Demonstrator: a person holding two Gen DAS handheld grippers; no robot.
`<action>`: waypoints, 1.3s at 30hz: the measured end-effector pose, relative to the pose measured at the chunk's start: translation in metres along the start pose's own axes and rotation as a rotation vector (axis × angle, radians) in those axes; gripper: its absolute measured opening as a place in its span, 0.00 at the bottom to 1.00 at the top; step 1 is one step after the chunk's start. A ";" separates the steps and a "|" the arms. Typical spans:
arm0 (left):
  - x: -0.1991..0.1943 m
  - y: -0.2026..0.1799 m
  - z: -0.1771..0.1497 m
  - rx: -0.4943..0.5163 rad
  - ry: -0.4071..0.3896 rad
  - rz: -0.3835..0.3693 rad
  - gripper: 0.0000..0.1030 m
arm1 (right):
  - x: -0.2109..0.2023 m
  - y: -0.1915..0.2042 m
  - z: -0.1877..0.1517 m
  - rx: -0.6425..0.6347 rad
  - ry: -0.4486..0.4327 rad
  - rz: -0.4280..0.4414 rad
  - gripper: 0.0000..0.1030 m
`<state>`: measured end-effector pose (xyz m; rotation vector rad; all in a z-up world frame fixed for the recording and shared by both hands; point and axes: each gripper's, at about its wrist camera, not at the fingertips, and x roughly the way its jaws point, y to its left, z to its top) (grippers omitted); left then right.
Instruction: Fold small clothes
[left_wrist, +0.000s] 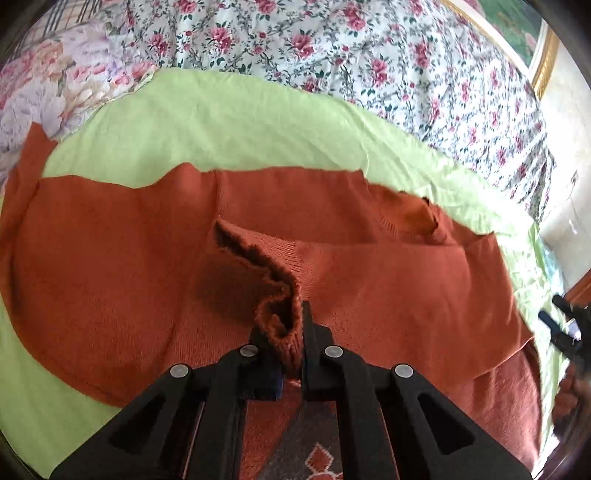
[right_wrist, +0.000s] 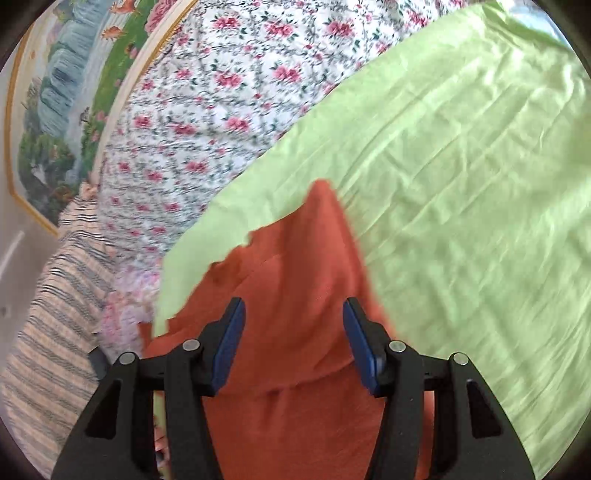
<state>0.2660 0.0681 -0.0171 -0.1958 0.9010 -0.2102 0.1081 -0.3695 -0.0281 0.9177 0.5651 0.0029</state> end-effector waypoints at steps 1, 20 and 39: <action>-0.001 0.001 -0.002 0.002 0.000 0.000 0.04 | 0.005 -0.001 0.005 -0.009 0.005 -0.022 0.56; 0.005 -0.027 -0.009 0.058 -0.007 0.011 0.05 | 0.074 -0.033 0.053 -0.156 0.095 -0.170 0.10; -0.014 0.015 -0.033 0.017 0.042 0.066 0.17 | 0.070 -0.010 -0.002 -0.280 0.144 -0.256 0.36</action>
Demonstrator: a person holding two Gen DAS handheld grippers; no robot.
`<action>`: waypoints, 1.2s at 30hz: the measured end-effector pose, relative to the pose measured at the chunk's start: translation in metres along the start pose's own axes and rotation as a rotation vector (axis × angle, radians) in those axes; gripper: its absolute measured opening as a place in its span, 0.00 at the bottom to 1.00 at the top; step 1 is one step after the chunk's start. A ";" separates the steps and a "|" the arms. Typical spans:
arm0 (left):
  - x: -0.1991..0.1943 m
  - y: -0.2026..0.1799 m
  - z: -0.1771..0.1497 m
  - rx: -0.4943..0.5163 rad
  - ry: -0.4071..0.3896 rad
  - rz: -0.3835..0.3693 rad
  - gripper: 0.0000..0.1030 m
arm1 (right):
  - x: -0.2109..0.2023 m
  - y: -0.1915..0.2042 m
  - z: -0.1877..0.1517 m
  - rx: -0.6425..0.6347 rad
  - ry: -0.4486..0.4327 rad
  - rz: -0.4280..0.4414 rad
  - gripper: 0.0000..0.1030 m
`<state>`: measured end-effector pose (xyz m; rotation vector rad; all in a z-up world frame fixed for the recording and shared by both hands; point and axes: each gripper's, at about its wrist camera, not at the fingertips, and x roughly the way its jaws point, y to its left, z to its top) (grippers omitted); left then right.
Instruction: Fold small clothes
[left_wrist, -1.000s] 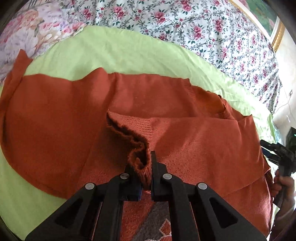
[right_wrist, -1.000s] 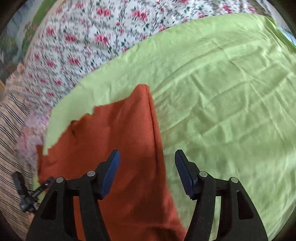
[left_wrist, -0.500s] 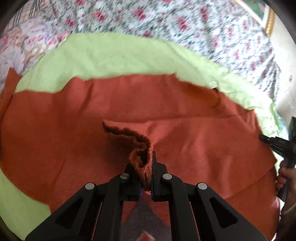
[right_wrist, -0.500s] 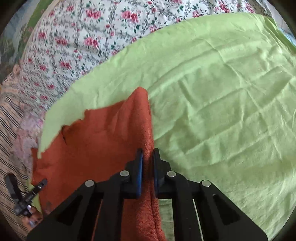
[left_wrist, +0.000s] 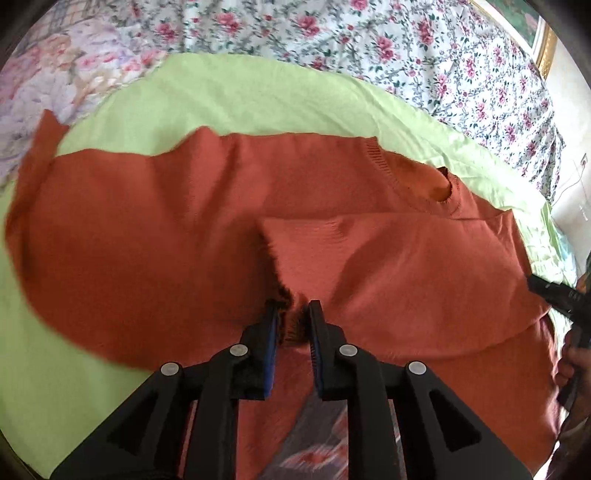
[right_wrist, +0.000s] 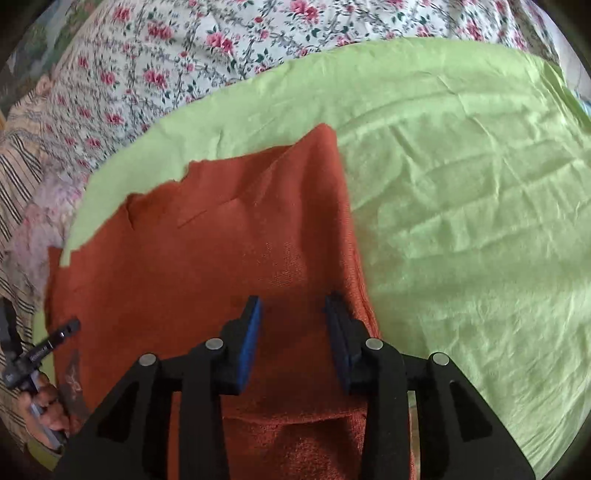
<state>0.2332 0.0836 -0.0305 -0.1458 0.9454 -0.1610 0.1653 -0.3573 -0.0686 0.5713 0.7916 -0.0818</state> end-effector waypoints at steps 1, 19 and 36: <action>-0.008 0.007 -0.002 -0.002 -0.009 0.016 0.17 | -0.005 -0.001 0.000 0.023 -0.004 0.001 0.37; -0.006 0.220 0.129 -0.225 -0.083 0.455 0.75 | -0.028 0.084 -0.058 -0.050 0.089 0.224 0.58; -0.022 0.209 0.139 -0.249 -0.156 0.289 0.04 | -0.017 0.102 -0.079 -0.044 0.155 0.254 0.58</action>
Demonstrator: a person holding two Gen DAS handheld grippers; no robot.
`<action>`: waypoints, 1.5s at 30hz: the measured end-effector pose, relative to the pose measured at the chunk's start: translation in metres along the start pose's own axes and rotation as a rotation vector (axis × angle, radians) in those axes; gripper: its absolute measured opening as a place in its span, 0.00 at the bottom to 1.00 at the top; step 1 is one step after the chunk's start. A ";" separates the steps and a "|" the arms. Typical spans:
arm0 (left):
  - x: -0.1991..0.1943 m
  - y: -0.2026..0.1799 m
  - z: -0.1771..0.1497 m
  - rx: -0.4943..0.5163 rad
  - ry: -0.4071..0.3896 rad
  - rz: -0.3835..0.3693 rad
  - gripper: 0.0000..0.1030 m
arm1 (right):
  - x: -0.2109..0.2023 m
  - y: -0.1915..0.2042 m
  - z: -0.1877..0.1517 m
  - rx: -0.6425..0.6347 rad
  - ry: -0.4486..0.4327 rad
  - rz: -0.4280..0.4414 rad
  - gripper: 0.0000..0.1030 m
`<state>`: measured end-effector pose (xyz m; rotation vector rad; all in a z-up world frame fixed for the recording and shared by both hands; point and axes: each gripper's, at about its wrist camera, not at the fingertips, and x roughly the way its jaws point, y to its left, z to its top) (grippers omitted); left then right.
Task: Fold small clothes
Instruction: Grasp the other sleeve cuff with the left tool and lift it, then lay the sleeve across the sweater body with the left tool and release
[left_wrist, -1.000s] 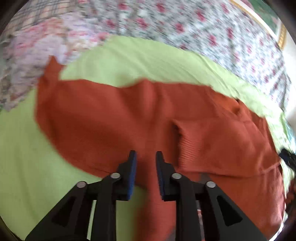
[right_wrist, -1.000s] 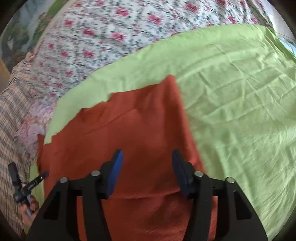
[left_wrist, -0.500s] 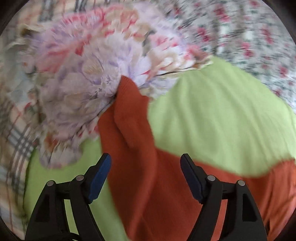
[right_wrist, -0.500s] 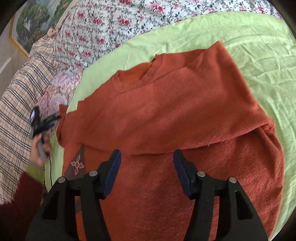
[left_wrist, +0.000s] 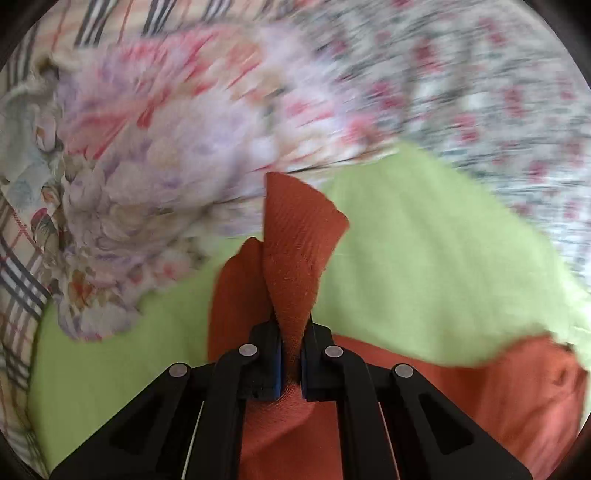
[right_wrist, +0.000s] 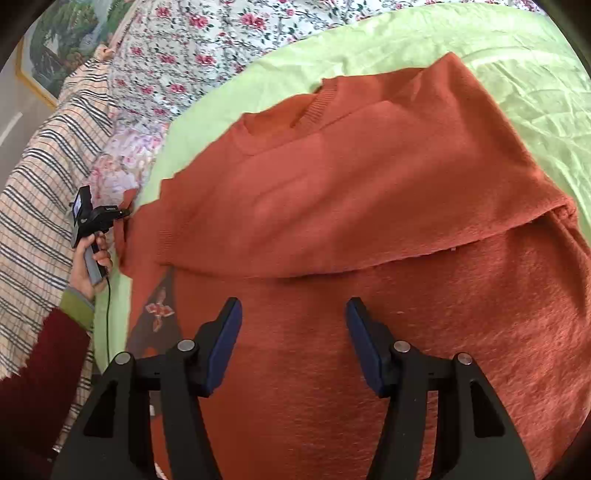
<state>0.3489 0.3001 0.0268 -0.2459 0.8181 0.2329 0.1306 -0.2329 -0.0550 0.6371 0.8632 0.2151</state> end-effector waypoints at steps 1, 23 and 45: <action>-0.014 -0.013 -0.006 0.013 -0.018 -0.034 0.04 | -0.001 0.003 -0.001 -0.004 -0.005 0.004 0.58; -0.075 -0.379 -0.208 0.502 0.118 -0.537 0.06 | -0.069 -0.054 -0.023 0.145 -0.148 -0.039 0.58; -0.110 -0.136 -0.214 0.232 0.074 -0.157 0.59 | -0.003 -0.050 0.068 0.098 -0.191 -0.006 0.62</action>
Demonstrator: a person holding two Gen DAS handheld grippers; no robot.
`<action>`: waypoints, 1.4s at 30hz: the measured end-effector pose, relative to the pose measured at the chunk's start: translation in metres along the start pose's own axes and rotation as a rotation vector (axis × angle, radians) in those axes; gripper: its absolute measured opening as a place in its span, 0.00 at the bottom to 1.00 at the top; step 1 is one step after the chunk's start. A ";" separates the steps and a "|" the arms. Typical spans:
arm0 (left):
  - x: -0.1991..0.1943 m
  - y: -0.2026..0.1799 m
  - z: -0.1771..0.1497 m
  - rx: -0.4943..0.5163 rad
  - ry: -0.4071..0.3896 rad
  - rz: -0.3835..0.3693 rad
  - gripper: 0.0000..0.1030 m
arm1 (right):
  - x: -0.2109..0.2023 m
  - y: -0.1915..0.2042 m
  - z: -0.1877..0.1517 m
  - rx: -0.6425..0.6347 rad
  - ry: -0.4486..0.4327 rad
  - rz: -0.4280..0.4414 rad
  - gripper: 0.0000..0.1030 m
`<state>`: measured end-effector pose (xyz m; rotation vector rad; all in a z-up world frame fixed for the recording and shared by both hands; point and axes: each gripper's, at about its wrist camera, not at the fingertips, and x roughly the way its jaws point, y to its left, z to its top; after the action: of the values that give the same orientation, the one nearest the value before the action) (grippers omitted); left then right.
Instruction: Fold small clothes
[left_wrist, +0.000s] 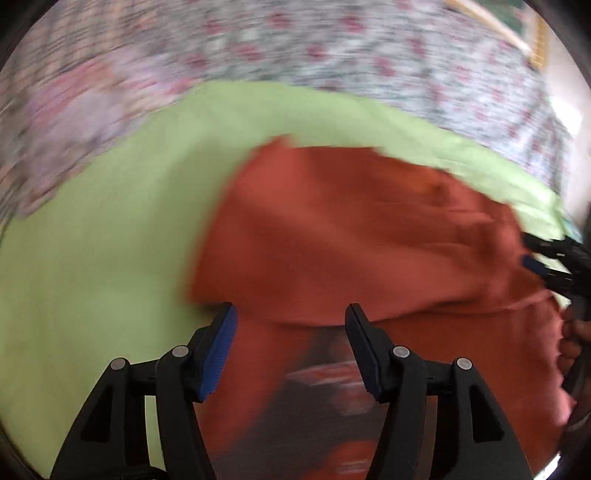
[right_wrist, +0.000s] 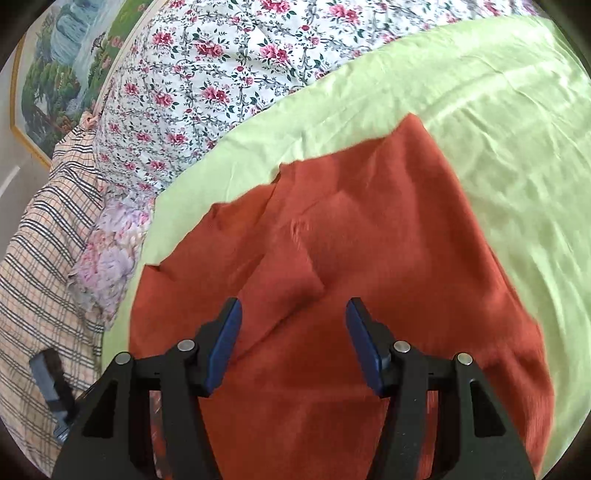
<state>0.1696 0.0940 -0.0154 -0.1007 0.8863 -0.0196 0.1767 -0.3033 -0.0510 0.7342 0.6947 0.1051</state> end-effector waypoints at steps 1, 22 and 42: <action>0.004 0.017 -0.001 -0.031 0.020 0.021 0.59 | 0.005 0.000 0.003 -0.010 0.001 -0.007 0.68; 0.044 0.037 0.022 -0.149 0.034 0.108 0.51 | -0.037 -0.011 0.048 -0.035 0.010 -0.083 0.11; 0.044 0.077 0.017 -0.360 0.026 -0.085 0.51 | -0.028 -0.015 0.011 -0.198 0.022 0.032 0.74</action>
<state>0.2089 0.1692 -0.0462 -0.4755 0.9036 0.0596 0.1593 -0.3294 -0.0394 0.5555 0.6830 0.2089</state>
